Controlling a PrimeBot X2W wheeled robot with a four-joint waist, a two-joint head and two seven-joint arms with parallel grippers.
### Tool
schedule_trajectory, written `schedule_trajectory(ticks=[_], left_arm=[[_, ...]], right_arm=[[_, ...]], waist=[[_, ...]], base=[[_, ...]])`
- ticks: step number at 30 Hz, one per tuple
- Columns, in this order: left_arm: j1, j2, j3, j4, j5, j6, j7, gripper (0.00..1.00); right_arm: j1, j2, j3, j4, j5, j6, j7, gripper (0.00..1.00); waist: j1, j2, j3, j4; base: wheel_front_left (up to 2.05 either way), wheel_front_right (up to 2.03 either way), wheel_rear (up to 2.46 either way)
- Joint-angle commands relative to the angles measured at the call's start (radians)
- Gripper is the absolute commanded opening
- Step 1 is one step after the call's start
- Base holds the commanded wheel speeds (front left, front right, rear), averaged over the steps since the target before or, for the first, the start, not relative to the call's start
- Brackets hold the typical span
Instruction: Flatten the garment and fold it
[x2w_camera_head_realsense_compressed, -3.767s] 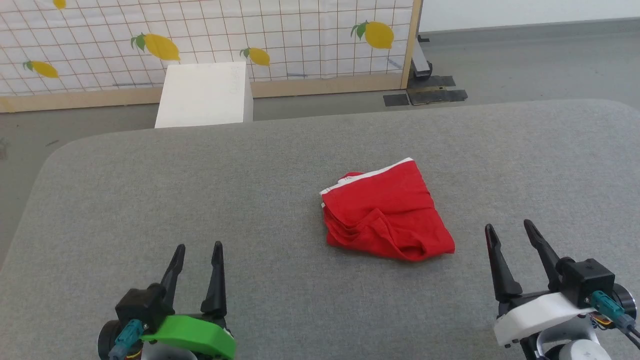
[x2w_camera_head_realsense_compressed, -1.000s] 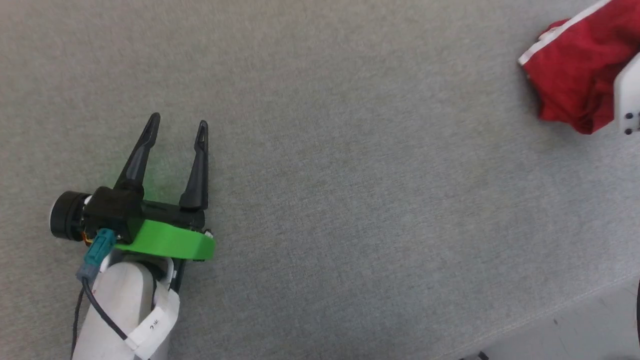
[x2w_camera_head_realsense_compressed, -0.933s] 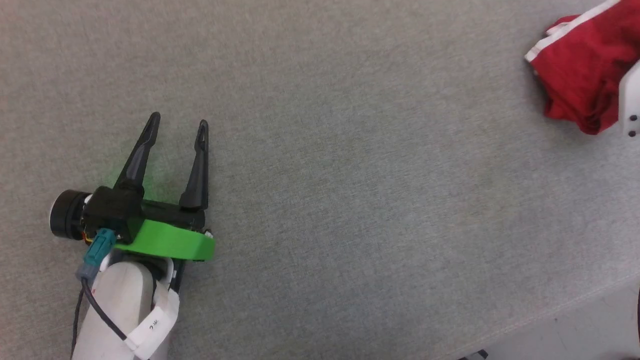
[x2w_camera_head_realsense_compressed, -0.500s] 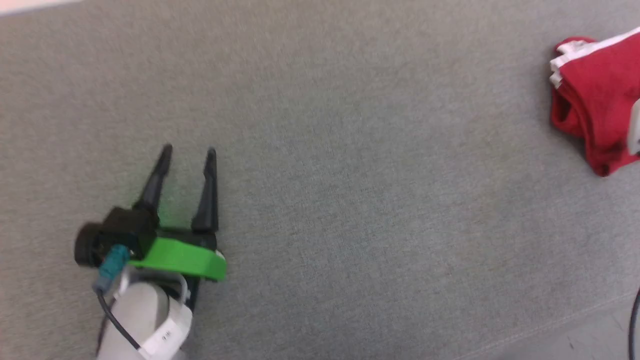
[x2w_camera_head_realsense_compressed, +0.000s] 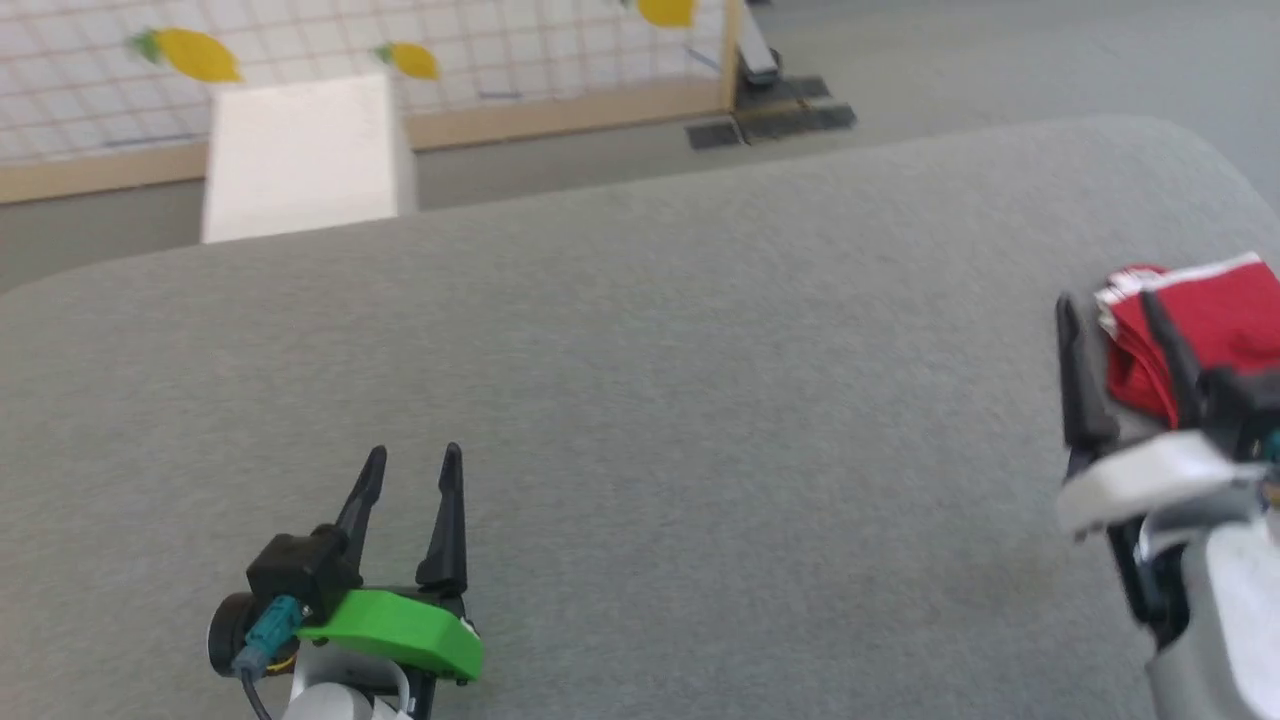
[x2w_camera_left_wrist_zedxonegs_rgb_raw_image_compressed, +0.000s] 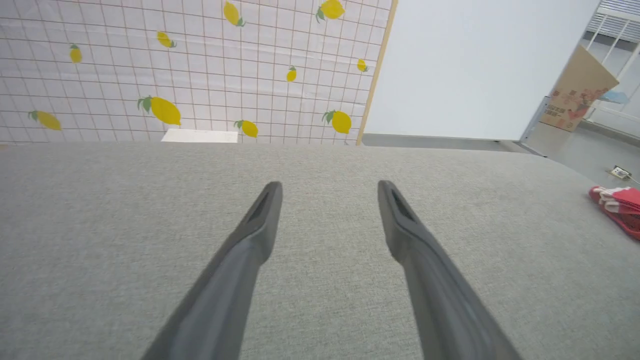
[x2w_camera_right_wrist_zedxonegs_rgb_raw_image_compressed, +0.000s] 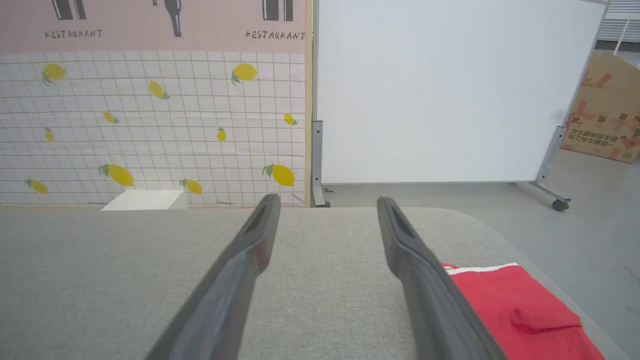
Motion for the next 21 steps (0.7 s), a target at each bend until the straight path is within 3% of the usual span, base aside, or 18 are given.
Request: schedule_trajectory(ticks=[1, 10, 21], left_arm=[[0.017, -0.002, 0.0, 0.004, -0.005, 0.005, -0.004, 1.0], [0.04, -0.004, -0.03, 0.021, -0.015, 0.02, -0.004, 1.0], [0.057, -0.004, -0.043, 0.015, -0.027, 0.04, -0.004, 1.0]], right_arm=[[0.033, 0.015, 0.005, -0.024, 0.011, -0.002, -0.007, 1.0], [0.228, 0.095, -0.006, -0.145, -0.033, -0.002, -0.015, 1.0], [0.337, 0.141, -0.046, -0.182, -0.082, -0.002, -0.018, 1.0]], waist=[[0.0001, -0.0001, -0.087, 0.103], [0.0001, -0.0001, -0.114, 0.186], [0.0001, -0.0001, -0.106, 0.207]], base=[[0.0, 0.0, 0.0], [0.0, 0.0, 0.0], [0.0, 0.0, 0.0]])
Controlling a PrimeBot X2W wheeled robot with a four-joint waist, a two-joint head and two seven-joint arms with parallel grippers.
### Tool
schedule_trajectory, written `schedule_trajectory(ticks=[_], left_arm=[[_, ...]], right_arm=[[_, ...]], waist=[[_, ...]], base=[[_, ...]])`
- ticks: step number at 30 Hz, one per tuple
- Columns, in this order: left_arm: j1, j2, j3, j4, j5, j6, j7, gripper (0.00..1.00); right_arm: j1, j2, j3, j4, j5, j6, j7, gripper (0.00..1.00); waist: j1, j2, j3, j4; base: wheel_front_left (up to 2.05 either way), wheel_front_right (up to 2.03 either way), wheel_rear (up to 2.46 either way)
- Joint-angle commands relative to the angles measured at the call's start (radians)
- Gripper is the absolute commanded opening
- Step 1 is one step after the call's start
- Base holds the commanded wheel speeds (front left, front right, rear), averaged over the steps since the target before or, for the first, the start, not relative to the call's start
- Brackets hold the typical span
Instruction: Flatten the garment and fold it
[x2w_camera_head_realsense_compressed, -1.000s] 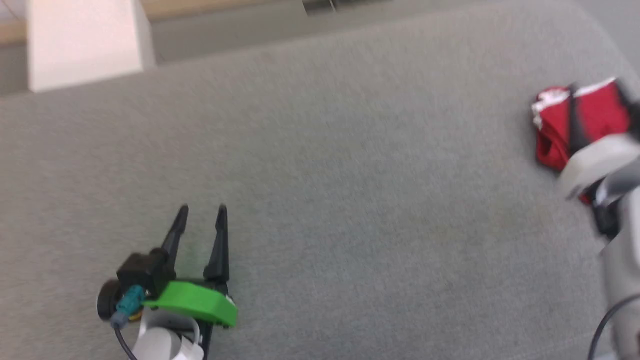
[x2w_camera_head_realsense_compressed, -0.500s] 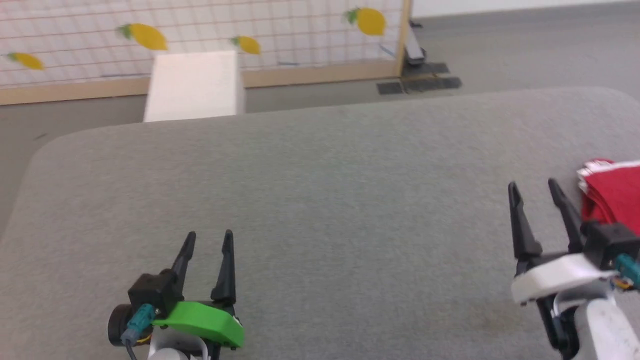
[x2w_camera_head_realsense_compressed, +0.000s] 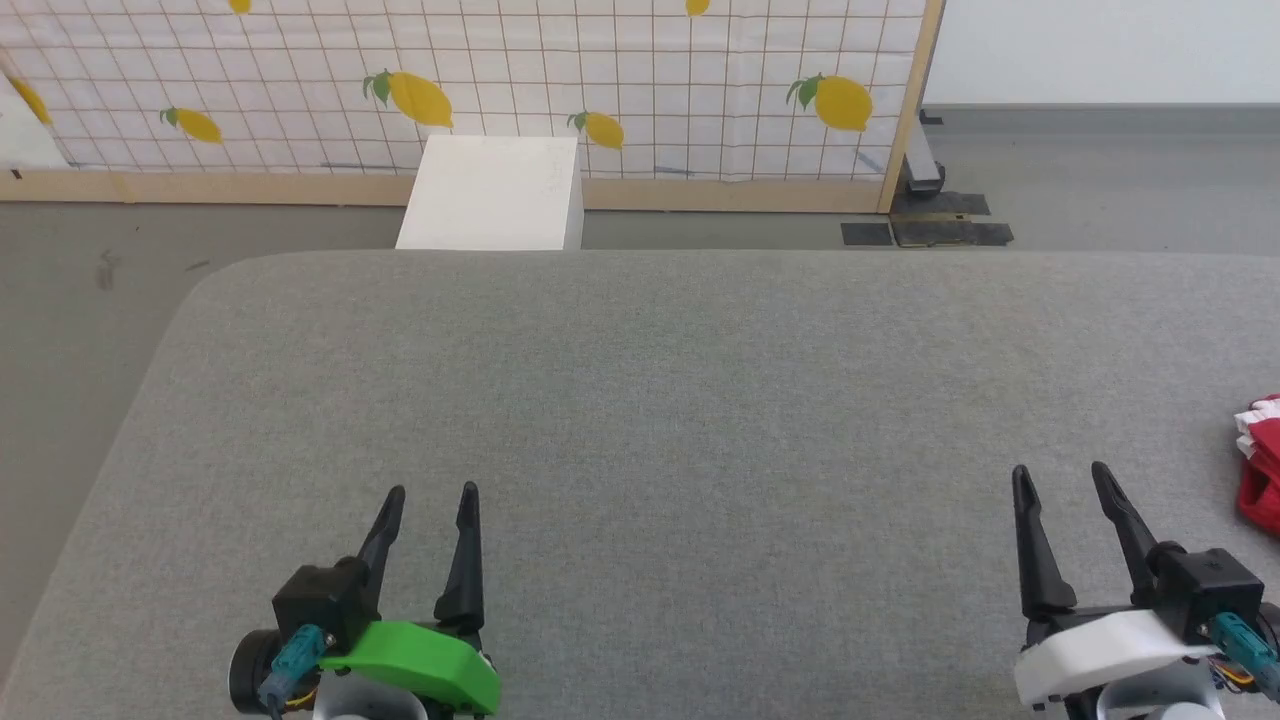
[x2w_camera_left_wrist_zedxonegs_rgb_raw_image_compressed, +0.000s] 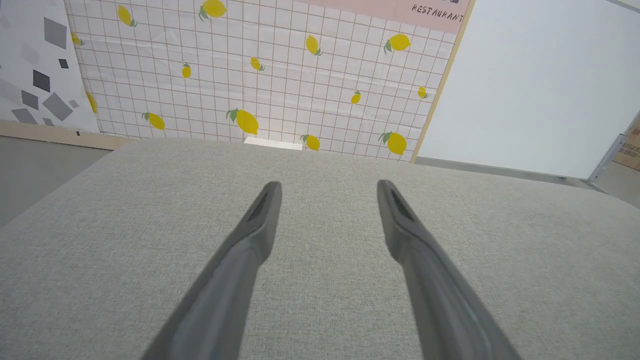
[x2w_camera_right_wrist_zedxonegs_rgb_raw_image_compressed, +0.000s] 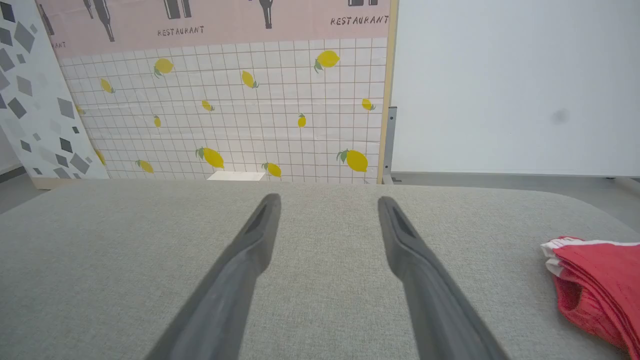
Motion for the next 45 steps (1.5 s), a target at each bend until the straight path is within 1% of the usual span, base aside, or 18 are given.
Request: schedule_trajectory(ticks=[1, 8, 32, 33, 45], left_arm=[[0.012, -0.002, -0.001, -0.003, -0.01, 0.006, -0.004, 1.0], [0.007, -0.002, 0.003, -0.007, -0.017, 0.009, -0.004, 1.0], [0.013, -0.002, 0.003, -0.001, -0.03, 0.015, -0.004, 1.0], [0.0, 0.0, 0.002, -0.001, -0.029, 0.01, 0.0, 0.0], [0.0, 0.0, 0.0, -0.003, -0.029, 0.01, 0.004, 0.0]], right_arm=[[0.016, 0.004, -0.006, -0.009, -0.005, -0.002, -0.007, 1.0], [0.034, 0.008, -0.024, -0.032, -0.006, -0.002, -0.009, 1.0], [0.058, 0.008, -0.018, -0.038, 0.038, -0.002, -0.011, 1.0], [0.046, 0.005, -0.02, -0.033, 0.029, 0.0, -0.001, 0.0], [0.046, 0.005, -0.02, -0.034, 0.027, 0.0, 0.003, 0.0]], waist=[[0.0001, 0.0, 0.004, 0.001], [0.0001, 0.0, 0.012, 0.001], [0.0001, 0.0, -0.002, -0.005], [0.0001, 0.0, -0.002, -0.005], [0.0001, 0.0, -0.001, -0.006]], base=[[0.0, 0.0, 0.0], [0.0, 0.0, 0.0], [0.0, 0.0, 0.0], [0.0, 0.0, 0.0], [0.0, 0.0, 0.0]])
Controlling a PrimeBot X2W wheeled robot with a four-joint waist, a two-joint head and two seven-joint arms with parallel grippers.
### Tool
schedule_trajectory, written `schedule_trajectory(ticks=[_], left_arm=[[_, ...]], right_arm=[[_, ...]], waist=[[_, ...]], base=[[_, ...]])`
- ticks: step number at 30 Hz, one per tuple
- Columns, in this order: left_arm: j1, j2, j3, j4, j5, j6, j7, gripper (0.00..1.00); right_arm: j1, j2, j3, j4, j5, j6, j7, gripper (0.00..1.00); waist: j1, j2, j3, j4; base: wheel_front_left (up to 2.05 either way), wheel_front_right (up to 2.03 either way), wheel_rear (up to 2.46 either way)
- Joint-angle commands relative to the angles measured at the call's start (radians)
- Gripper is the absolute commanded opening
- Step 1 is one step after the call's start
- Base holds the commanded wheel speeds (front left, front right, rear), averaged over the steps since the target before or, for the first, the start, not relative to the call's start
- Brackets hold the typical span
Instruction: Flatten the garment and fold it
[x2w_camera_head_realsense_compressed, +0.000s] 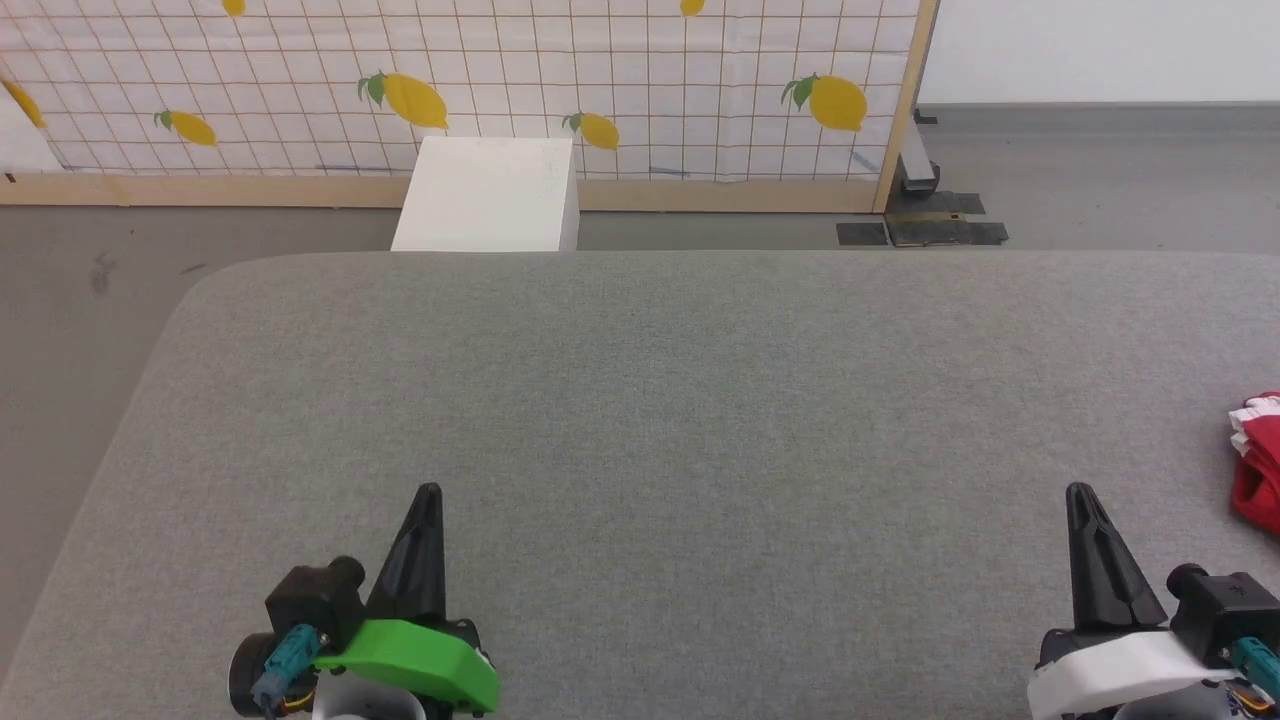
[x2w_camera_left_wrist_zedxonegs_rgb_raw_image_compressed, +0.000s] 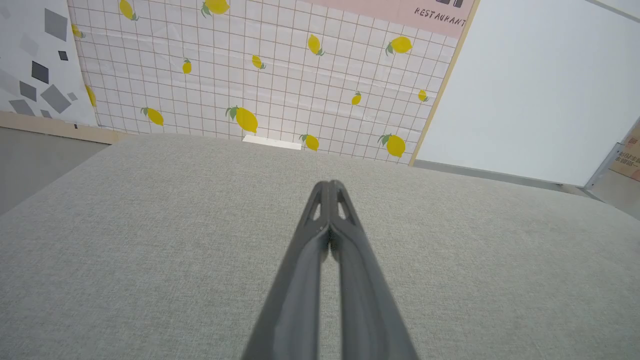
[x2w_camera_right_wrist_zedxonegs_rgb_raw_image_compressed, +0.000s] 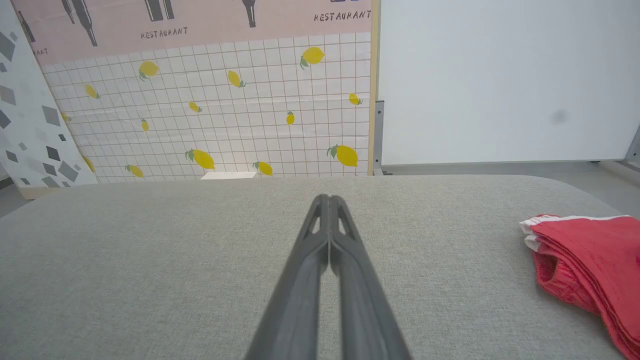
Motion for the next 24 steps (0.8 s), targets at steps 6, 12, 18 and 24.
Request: schedule_trajectory(ticks=[6, 12, 18, 24], left_arm=[[0.001, 0.0, 0.006, -0.011, 0.016, 0.004, 0.015, 0.0], [0.001, 0.0, 0.011, -0.02, 0.029, 0.006, 0.027, 0.0], [0.002, 0.0, 0.016, -0.028, 0.042, 0.009, 0.039, 0.0], [0.002, -0.001, 0.02, -0.037, 0.054, 0.012, 0.051, 0.0]], right_arm=[[-0.004, 0.0, 0.007, -0.008, -0.006, 0.0, 0.015, 0.0], [-0.007, 0.0, 0.013, -0.015, -0.01, 0.0, 0.026, 0.0], [-0.01, 0.001, 0.019, -0.021, -0.015, 0.0, 0.038, 0.0], [-0.013, 0.001, 0.024, -0.028, -0.019, 0.0, 0.049, 0.0]], waist=[[0.0, 0.0, 0.001, -0.001], [0.0, 0.0, 0.002, -0.002], [0.0, 0.0, 0.004, -0.002], [0.0, 0.0, 0.005, -0.003]], base=[[0.0, 0.0, 0.0], [0.0, 0.0, 0.0], [0.0, 0.0, 0.0], [0.0, 0.0, 0.0]])
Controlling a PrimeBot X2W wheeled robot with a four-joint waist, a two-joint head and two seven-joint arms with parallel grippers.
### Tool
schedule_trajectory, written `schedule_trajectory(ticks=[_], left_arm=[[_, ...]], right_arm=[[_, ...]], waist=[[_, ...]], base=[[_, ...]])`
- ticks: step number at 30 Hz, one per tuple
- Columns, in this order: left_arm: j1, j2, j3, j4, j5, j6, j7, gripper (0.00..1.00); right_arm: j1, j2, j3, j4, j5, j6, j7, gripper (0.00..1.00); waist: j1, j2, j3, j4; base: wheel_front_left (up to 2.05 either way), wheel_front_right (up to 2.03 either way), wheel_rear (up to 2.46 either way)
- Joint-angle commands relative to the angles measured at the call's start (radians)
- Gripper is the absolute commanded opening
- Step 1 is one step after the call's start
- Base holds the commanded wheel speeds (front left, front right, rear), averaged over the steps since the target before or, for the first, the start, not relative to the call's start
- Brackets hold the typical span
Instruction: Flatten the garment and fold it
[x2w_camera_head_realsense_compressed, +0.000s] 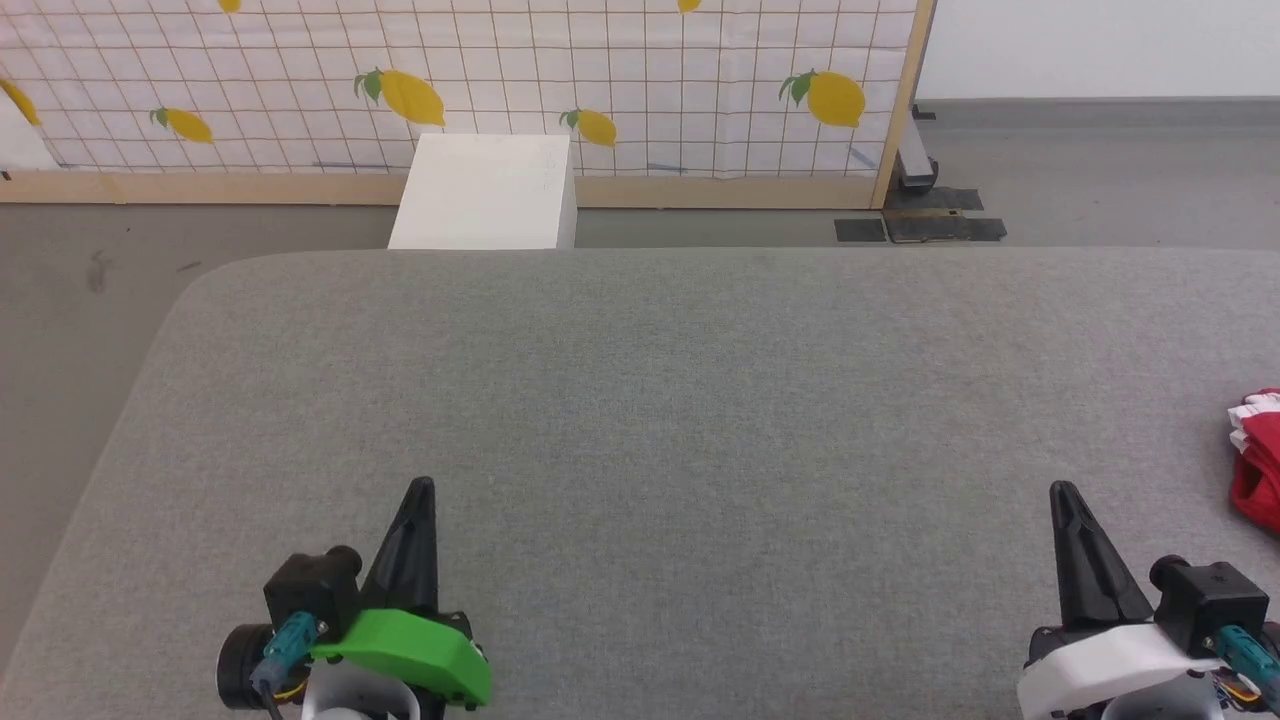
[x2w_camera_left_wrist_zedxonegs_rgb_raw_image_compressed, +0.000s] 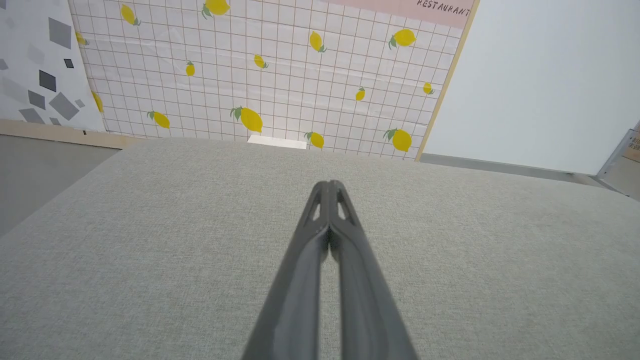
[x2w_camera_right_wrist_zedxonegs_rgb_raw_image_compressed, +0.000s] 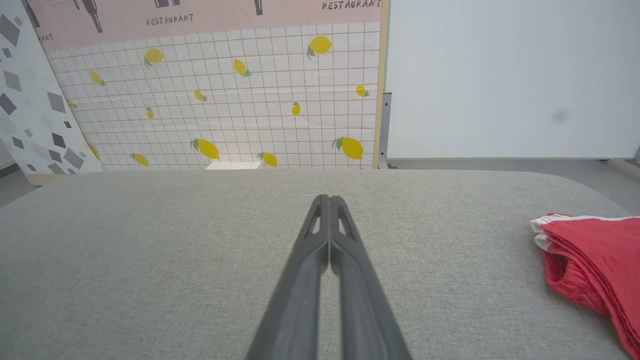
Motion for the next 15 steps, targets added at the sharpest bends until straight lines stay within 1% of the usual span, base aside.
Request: schedule_trajectory(ticks=[1, 15], left_arm=[[0.002, -0.001, 0.003, -0.007, 0.013, 0.005, 0.007, 0.0], [0.004, -0.001, 0.016, -0.031, 0.048, 0.013, 0.039, 0.0]], right_arm=[[-0.012, 0.001, 0.005, -0.01, -0.009, 0.0, 0.007, 0.0], [-0.02, 0.001, 0.02, -0.028, -0.021, -0.001, 0.038, 0.0]], waist=[[0.0, 0.0, 0.0, 0.0], [0.0, 0.0, 0.003, -0.002]], base=[[0.0, 0.0, 0.0], [0.0, 0.0, 0.0]])
